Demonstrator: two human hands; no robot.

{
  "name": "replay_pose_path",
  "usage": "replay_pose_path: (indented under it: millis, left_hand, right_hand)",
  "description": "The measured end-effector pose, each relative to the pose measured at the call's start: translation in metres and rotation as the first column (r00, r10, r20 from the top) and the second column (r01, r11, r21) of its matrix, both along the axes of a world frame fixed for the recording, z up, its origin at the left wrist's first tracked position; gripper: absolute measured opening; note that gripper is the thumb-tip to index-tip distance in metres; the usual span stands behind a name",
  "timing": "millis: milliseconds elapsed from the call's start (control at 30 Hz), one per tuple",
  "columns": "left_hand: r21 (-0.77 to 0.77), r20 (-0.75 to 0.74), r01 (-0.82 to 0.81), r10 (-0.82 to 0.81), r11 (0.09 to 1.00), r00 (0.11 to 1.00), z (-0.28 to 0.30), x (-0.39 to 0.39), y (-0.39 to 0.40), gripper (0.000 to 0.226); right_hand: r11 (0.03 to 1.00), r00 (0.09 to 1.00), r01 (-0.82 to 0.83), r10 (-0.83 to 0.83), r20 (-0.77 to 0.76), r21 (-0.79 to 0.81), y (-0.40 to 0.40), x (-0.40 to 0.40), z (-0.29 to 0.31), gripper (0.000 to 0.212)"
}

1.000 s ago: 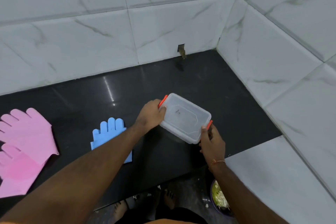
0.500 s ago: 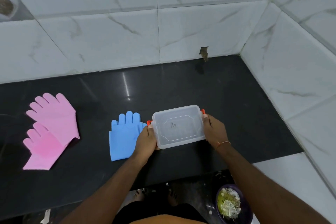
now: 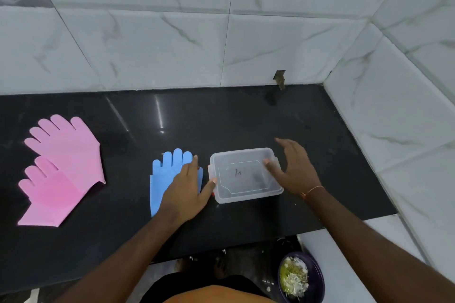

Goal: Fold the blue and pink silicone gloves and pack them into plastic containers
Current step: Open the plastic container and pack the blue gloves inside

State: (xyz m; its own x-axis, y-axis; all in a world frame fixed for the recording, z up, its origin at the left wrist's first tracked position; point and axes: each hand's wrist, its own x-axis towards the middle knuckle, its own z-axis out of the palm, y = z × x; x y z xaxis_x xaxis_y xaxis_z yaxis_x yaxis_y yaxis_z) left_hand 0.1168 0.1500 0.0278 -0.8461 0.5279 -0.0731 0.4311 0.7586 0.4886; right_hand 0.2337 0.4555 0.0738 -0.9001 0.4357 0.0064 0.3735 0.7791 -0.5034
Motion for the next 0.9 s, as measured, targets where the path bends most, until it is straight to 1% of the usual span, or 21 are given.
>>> replay_pose_path:
  millis: [33,67,100,133,167,200,233,267,333,500,633,767,900]
  left_hand:
    - [0.051,0.109,0.064,-0.069,0.997,0.992,-0.002,-0.002,-0.002,0.109]
    - [0.102,0.193,0.124,-0.142,0.987,0.971,-0.002,-0.004,-0.003,0.129]
    - [0.153,0.228,0.172,-0.204,0.973,0.952,-0.003,-0.005,-0.003,0.145]
    - [0.203,0.232,0.207,-0.252,0.957,0.940,-0.004,-0.006,-0.002,0.154]
    - [0.235,0.222,0.233,-0.285,0.944,0.932,-0.008,-0.006,0.001,0.159]
    - [0.254,0.219,0.242,-0.299,0.936,0.929,-0.011,-0.006,0.004,0.160]
    - [0.266,0.220,0.236,-0.297,0.935,0.929,-0.015,-0.005,0.006,0.160]
    - [0.279,0.229,0.226,-0.293,0.933,0.928,-0.018,-0.006,0.009,0.160]
    - [0.321,0.226,0.210,-0.290,0.924,0.930,-0.022,-0.007,0.014,0.156]
    - [0.312,0.167,0.233,-0.294,0.921,0.941,-0.028,-0.013,0.017,0.152]
    - [0.298,0.187,0.270,-0.333,0.916,0.924,-0.027,-0.017,0.021,0.150]
    - [0.293,0.186,0.265,-0.327,0.919,0.927,-0.027,-0.014,0.031,0.149]
    - [0.295,0.176,0.244,-0.303,0.924,0.936,-0.030,-0.006,0.041,0.147]
  right_hand:
    - [0.984,0.986,-0.166,0.163,0.046,0.069,-0.006,-0.007,0.007,0.096]
    - [0.934,0.941,-0.329,0.311,0.135,0.140,-0.014,-0.014,0.012,0.110]
    - [0.859,0.873,-0.473,0.427,0.236,0.195,-0.023,-0.020,0.014,0.121]
    - [0.775,0.795,-0.589,0.504,0.337,0.229,-0.032,-0.025,0.014,0.129]
    - [0.701,0.722,-0.671,0.544,0.428,0.240,-0.039,-0.030,0.012,0.135]
    - [0.650,0.667,-0.720,0.552,0.501,0.243,-0.045,-0.034,0.011,0.139]
    - [0.622,0.635,-0.743,0.538,0.554,0.248,-0.050,-0.039,0.010,0.142]
    - [0.615,0.627,-0.745,0.512,0.587,0.259,-0.054,-0.043,0.010,0.143]
    - [0.631,0.641,-0.723,0.462,0.613,0.280,-0.058,-0.049,0.014,0.143]
    - [0.693,0.689,-0.667,0.436,0.579,0.273,-0.066,-0.045,0.014,0.141]
    - [0.761,0.720,-0.613,0.425,0.549,0.215,-0.068,-0.041,0.015,0.137]
    - [0.777,0.703,-0.608,0.430,0.567,0.164,-0.058,-0.041,0.020,0.138]
    - [0.764,0.661,-0.634,0.459,0.593,0.116,-0.045,-0.041,0.026,0.137]
